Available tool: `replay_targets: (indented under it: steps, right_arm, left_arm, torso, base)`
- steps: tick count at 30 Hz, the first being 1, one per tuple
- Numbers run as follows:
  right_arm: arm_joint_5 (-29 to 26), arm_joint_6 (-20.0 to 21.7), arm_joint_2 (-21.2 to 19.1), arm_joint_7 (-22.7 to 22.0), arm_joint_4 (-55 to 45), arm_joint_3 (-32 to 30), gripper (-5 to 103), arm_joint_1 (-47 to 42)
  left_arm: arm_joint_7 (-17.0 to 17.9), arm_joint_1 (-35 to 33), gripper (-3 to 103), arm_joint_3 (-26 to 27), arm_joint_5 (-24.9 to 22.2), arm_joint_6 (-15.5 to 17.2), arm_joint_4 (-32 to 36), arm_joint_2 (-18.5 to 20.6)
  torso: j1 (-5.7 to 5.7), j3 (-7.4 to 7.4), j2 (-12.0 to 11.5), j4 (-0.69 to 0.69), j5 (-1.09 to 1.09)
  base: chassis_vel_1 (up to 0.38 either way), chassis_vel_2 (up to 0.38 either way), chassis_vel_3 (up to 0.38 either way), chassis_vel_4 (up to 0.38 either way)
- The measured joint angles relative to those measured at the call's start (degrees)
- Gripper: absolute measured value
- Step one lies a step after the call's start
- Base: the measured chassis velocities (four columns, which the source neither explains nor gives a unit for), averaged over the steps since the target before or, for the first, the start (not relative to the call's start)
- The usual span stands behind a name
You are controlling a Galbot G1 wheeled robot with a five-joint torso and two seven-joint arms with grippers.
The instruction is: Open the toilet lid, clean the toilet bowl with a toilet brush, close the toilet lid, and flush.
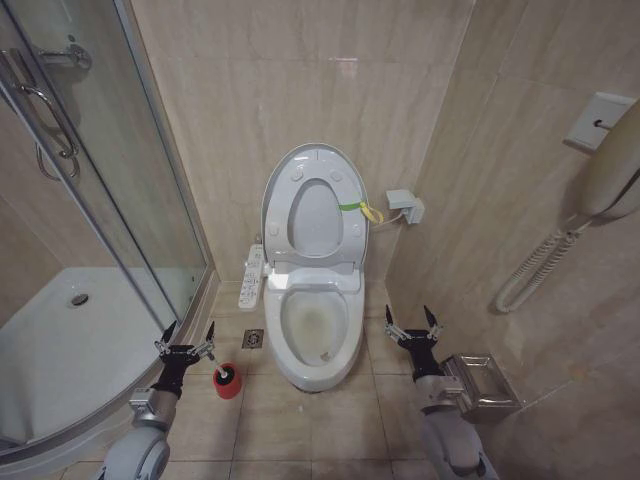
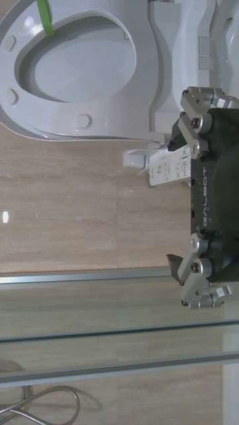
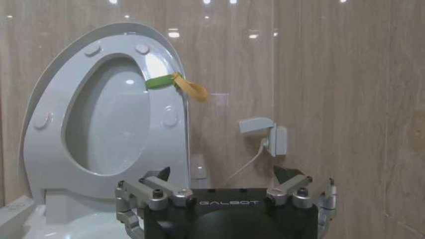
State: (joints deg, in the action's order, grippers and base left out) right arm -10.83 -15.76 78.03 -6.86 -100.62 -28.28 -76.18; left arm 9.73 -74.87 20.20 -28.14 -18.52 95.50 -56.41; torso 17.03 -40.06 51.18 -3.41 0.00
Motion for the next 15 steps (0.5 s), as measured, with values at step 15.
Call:
replay_targets:
  steps: [15]
  right_arm:
    - [0.0, 0.0, 0.0, 0.0, 0.0, 0.0, 100, 0.0]
  left_arm:
    - [0.0, 0.0, 100, 0.0, 0.0, 0.0, 0.0, 0.0]
  torso:
    - [0.00, 0.00, 0.0, 0.00, 0.00]
  base:
    - [0.000, 0.000, 0.000, 0.000]
